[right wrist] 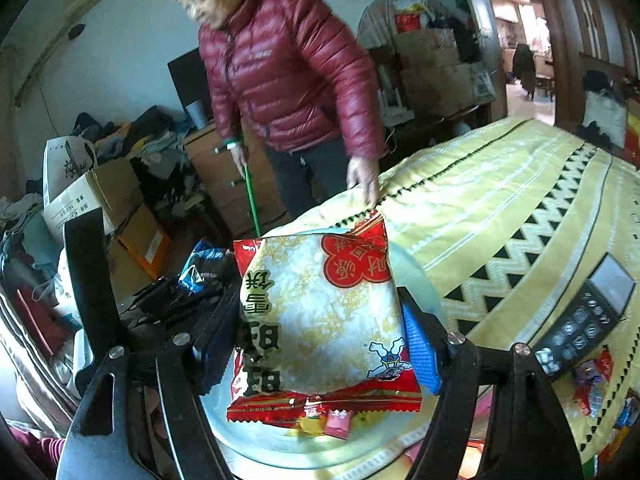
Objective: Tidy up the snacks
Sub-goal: 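Carry the Oreo packet and cracker bag over the glass bowl, then lower both snacks into the bowl and open both tools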
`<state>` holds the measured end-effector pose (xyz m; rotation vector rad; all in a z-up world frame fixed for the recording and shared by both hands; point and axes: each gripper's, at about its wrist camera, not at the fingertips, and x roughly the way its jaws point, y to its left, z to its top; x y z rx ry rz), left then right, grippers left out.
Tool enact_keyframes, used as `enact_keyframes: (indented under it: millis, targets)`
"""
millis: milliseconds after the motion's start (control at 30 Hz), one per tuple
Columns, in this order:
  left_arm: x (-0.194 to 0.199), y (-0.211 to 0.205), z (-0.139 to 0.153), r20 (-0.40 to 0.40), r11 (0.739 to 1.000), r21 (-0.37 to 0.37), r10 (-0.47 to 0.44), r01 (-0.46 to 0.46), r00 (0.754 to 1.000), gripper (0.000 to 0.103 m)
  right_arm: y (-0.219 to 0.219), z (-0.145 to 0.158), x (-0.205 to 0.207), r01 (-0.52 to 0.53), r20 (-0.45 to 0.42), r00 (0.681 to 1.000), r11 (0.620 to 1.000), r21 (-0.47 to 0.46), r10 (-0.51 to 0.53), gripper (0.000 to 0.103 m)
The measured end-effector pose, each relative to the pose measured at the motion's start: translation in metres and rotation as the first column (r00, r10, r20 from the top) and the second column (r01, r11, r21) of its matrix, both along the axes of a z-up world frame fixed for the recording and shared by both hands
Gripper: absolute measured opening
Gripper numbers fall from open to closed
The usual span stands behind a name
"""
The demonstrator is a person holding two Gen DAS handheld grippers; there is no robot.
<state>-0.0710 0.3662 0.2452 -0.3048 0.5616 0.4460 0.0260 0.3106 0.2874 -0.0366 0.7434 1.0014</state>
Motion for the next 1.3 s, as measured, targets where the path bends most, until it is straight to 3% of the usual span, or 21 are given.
enact_keyframes:
  millis: [400,1300]
  targets:
    - [0.004,0.029,-0.035,-0.069,0.995,-0.09,0.027,-0.033,0.997,0.048,0.017,-0.02,0.016,0.007,-0.051,0.999,0.999,-0.051,-0.01,0.076]
    - [0.005,0.038,-0.036,-0.096,0.997,-0.072,0.027,-0.034,0.995,0.048,0.034,-0.032,0.013,-0.015,-0.068,0.998,0.998,-0.067,0.01,0.077]
